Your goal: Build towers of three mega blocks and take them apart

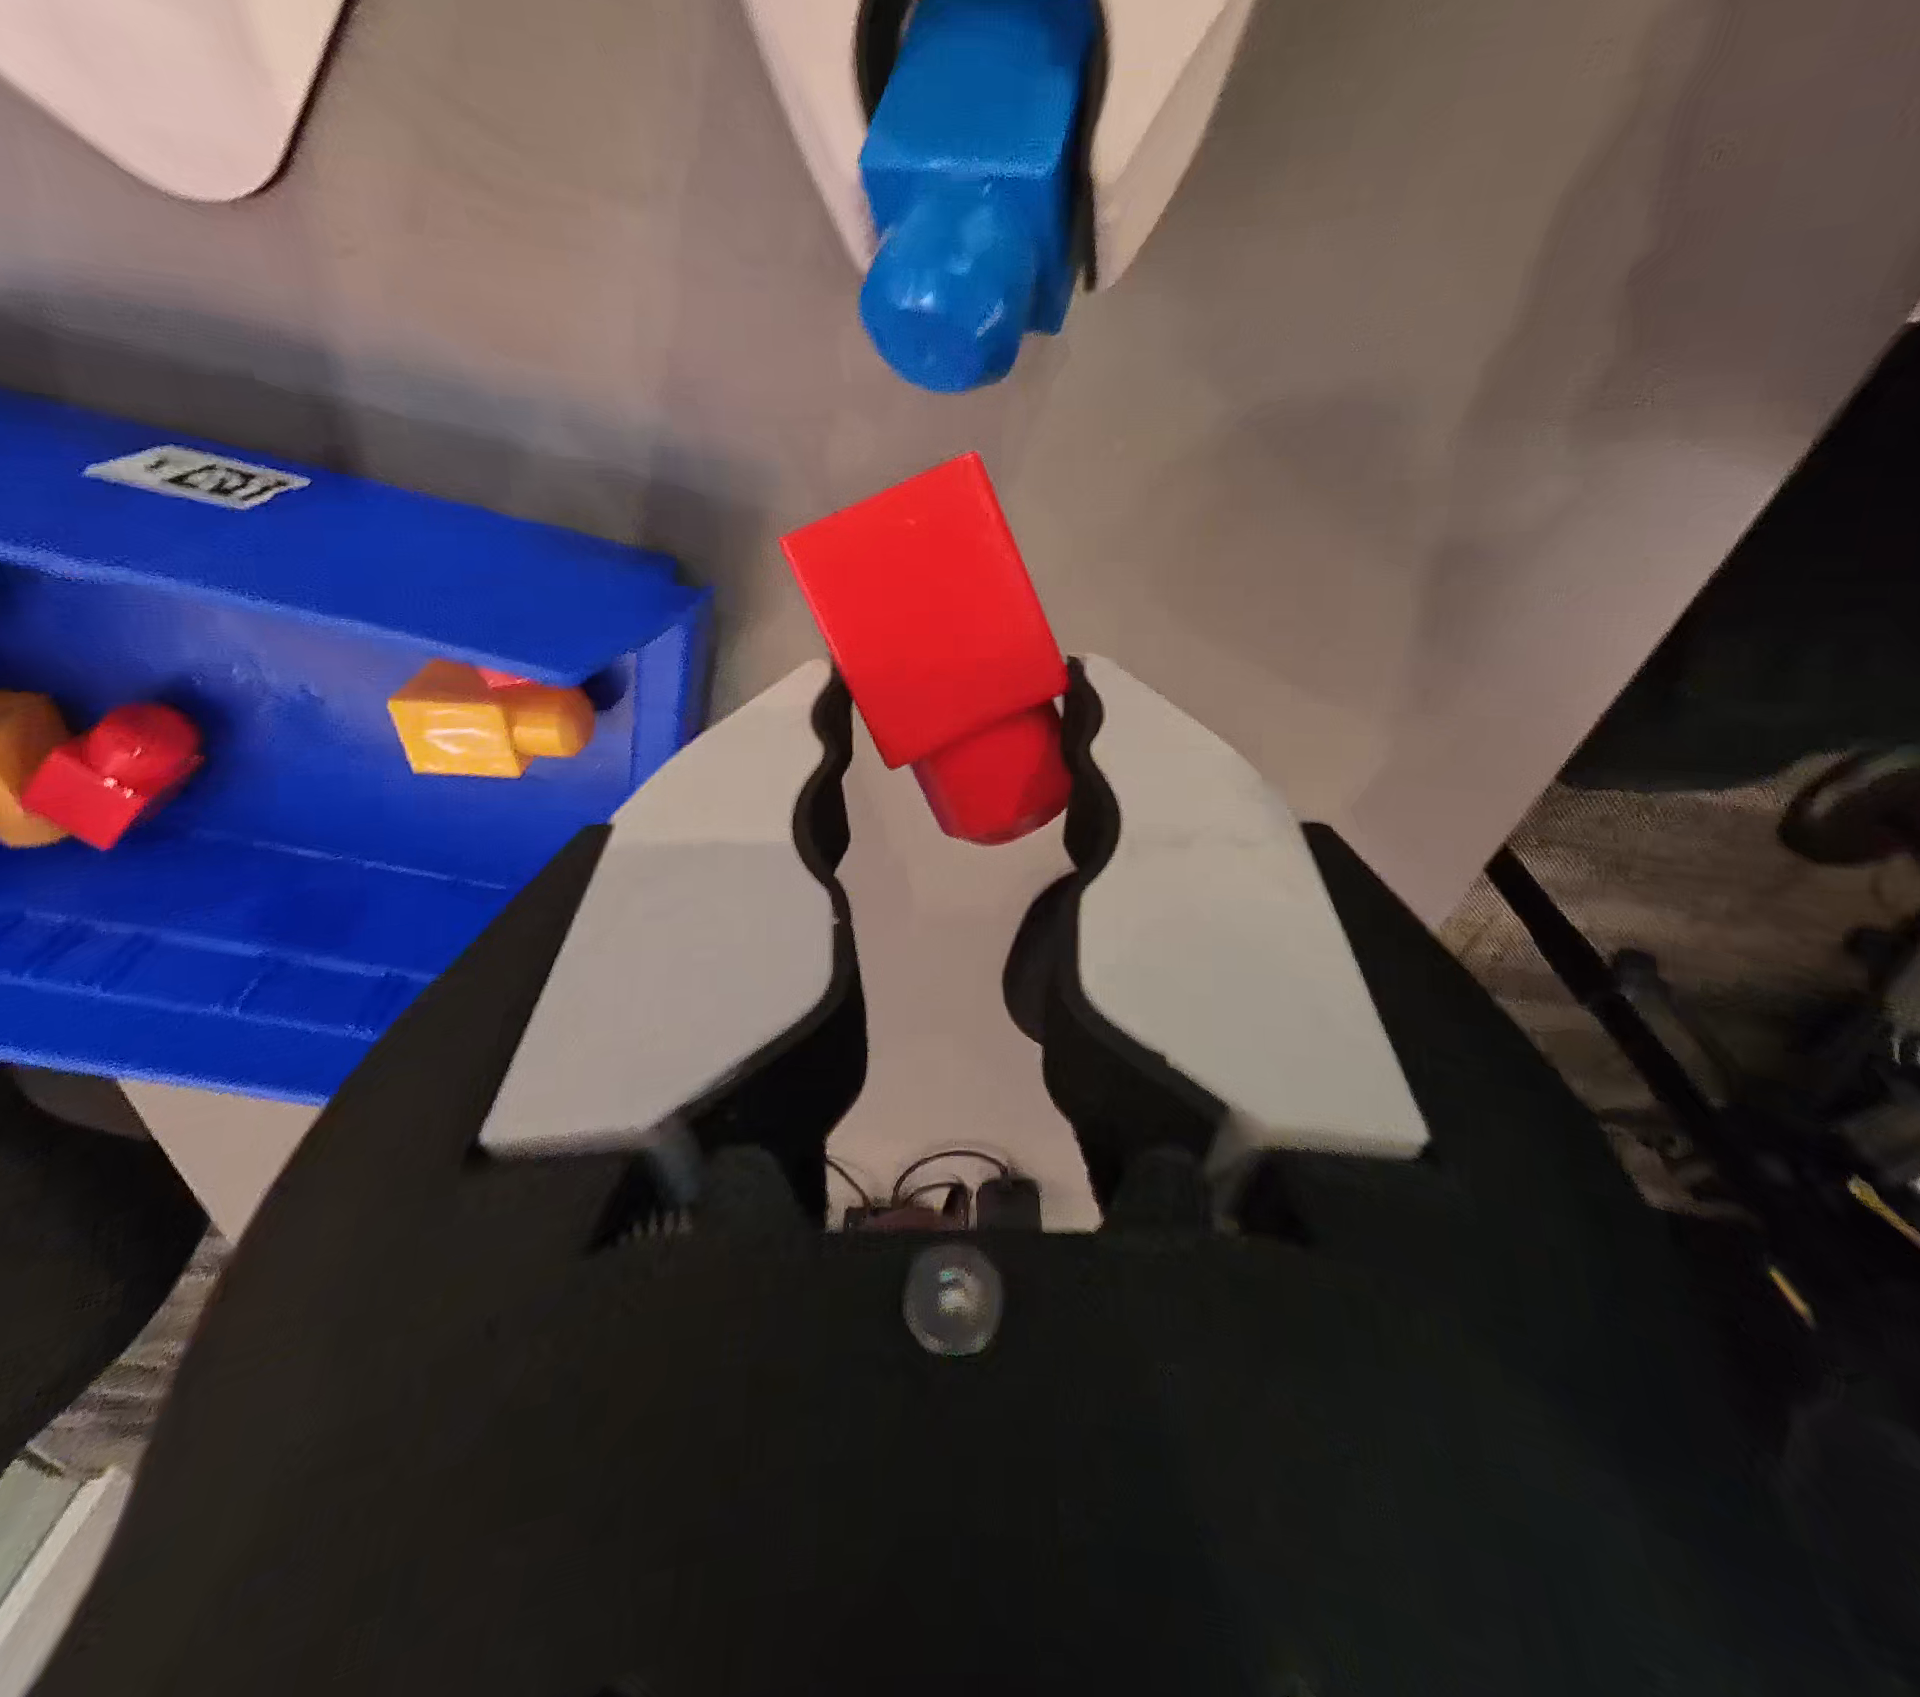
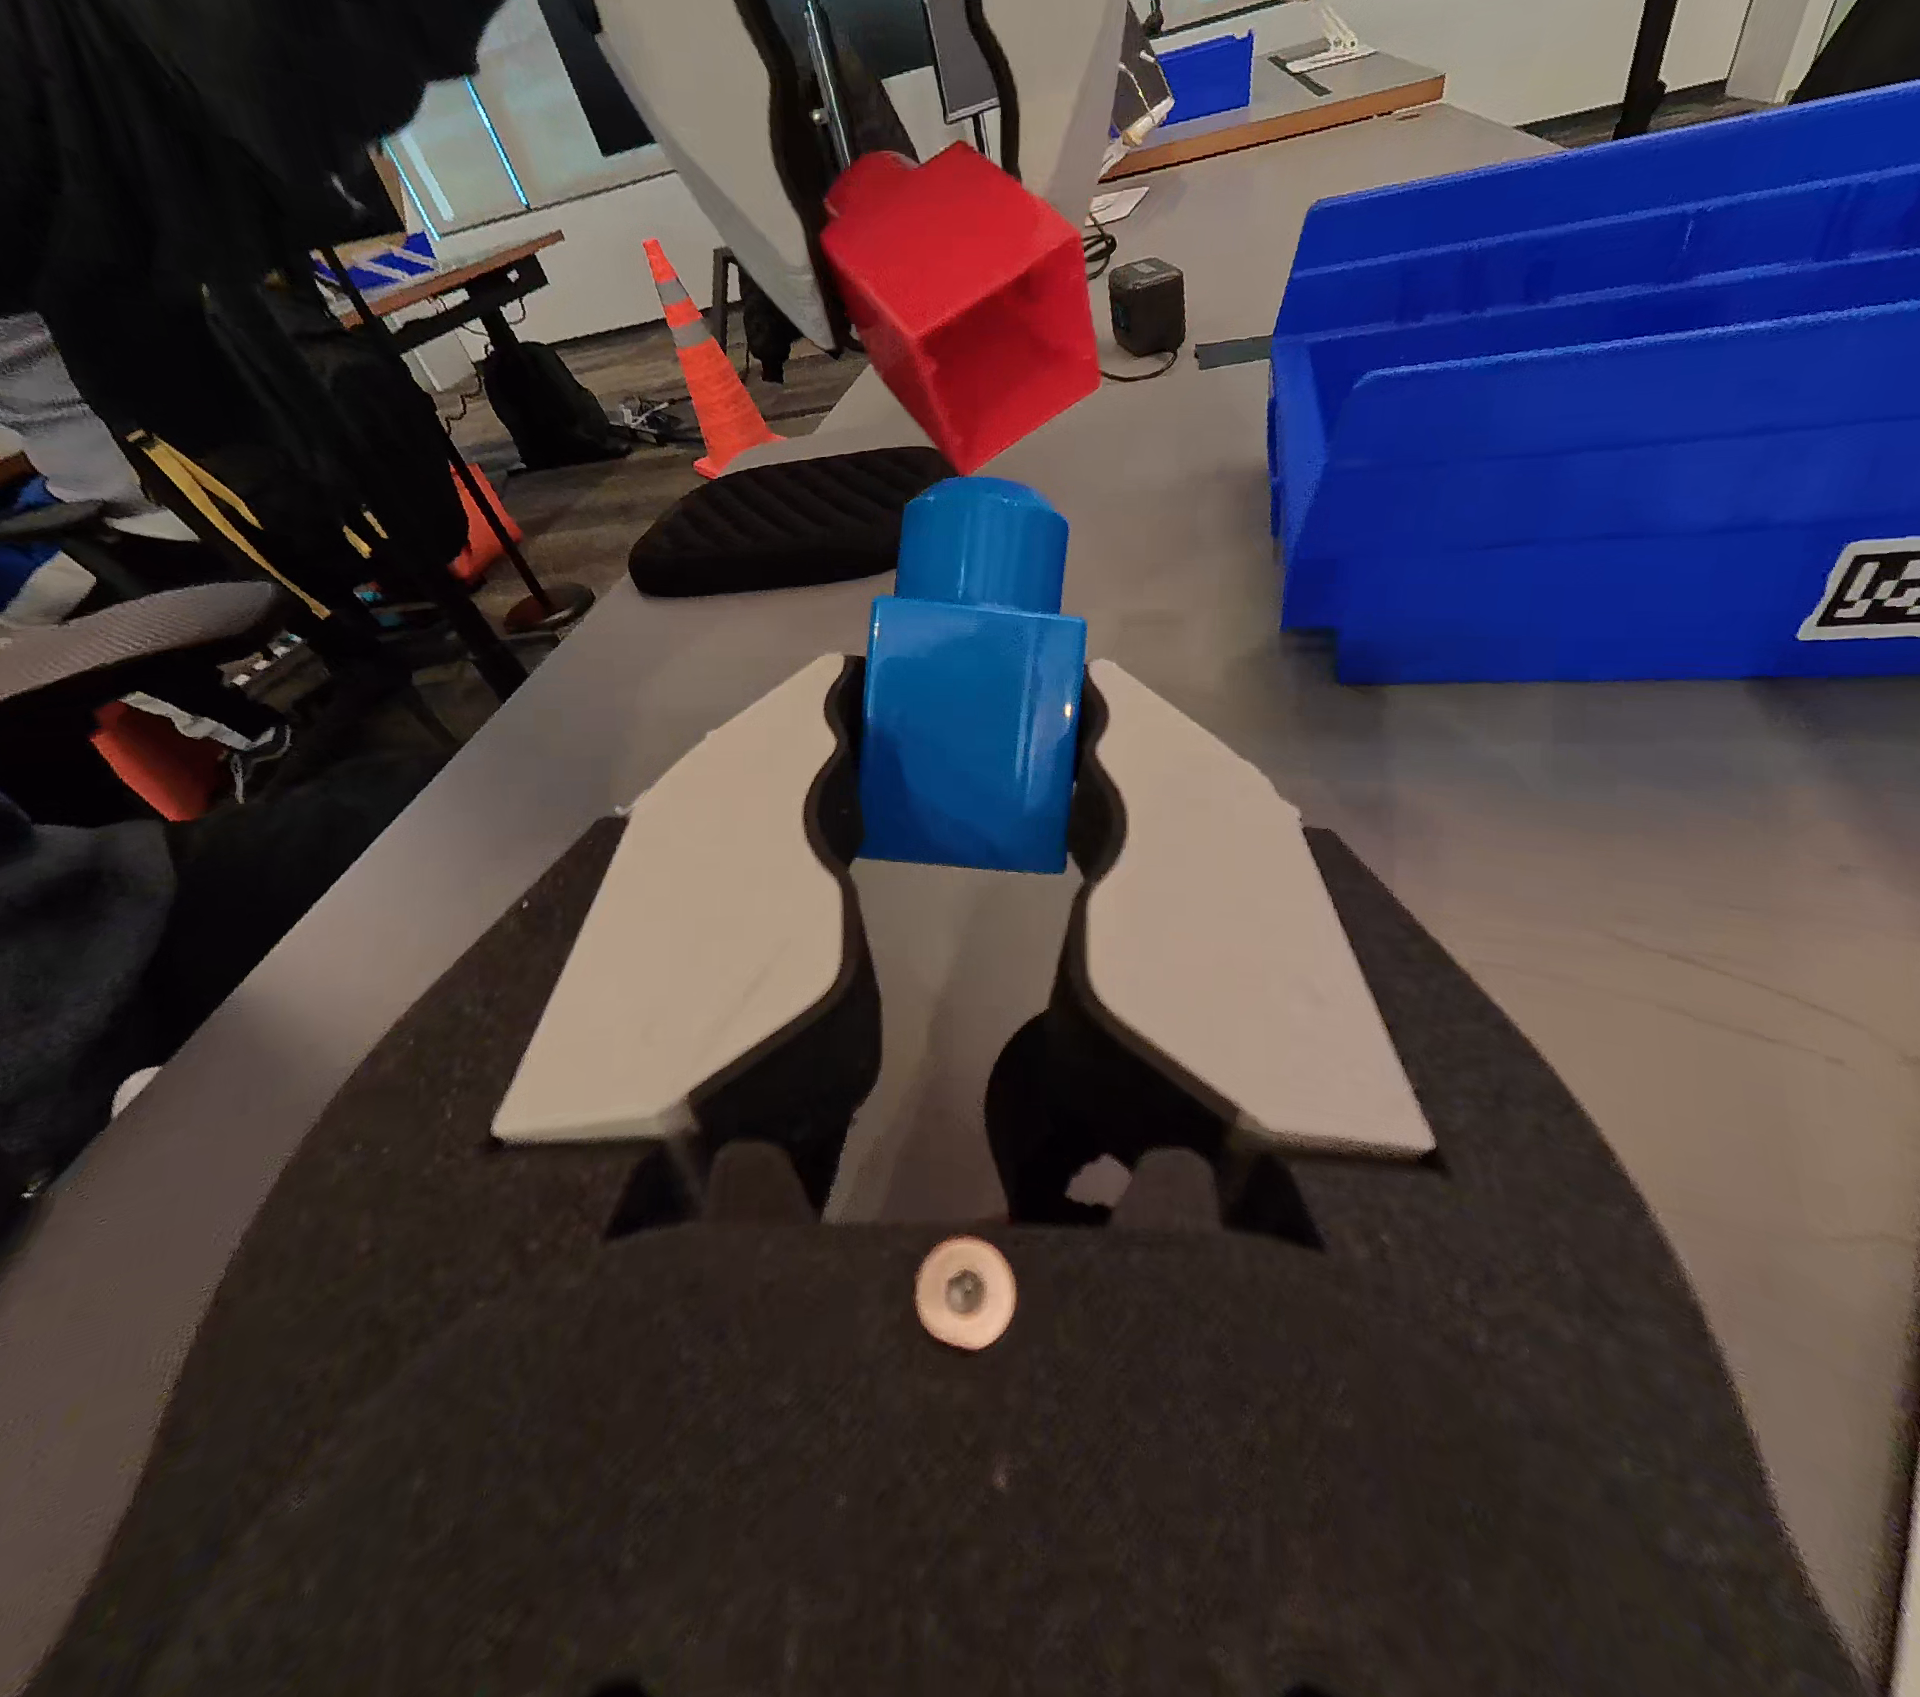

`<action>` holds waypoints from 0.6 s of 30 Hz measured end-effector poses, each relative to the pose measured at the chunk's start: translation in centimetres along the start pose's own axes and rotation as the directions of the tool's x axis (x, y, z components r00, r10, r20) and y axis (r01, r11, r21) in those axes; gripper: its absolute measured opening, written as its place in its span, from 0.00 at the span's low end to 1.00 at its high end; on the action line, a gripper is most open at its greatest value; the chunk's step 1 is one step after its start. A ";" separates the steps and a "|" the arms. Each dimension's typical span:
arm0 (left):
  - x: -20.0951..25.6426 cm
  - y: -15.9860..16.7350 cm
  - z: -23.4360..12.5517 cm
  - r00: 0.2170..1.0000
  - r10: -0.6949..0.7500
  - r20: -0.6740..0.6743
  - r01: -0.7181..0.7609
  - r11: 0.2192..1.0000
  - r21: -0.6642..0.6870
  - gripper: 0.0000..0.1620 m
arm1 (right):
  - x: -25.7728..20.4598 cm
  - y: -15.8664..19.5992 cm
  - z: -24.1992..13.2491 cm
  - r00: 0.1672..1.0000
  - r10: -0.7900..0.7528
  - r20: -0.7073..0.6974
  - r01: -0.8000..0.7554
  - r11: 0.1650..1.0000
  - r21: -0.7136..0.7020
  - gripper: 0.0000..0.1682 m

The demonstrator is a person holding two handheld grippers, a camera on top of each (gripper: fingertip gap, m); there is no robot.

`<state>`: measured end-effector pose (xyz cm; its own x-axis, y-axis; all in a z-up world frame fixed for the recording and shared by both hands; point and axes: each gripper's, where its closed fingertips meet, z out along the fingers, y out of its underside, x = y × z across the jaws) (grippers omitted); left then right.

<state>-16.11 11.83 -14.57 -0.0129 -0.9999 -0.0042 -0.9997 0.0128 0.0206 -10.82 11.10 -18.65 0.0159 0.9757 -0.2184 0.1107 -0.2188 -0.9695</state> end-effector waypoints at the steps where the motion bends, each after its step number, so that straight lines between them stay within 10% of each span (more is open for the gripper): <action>1: 0.3 -0.3 0.0 1.000 0.010 -0.020 -0.011 1.000 -0.018 0.24 | -0.1 0.1 0.0 1.000 -0.013 -0.002 0.013 1.000 -0.005 0.21; 18: 2.0 -2.2 2.3 0.966 0.146 -0.214 -0.182 0.970 -0.161 0.23 | -0.6 1.2 0.6 0.969 -0.242 -0.045 0.237 0.967 -0.096 0.21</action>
<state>-14.02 9.81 -16.90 -0.1538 -0.9649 0.2128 -0.9642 0.1937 0.1813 -11.26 10.22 -19.75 0.0332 0.9990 0.0283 0.2063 0.0209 -0.9783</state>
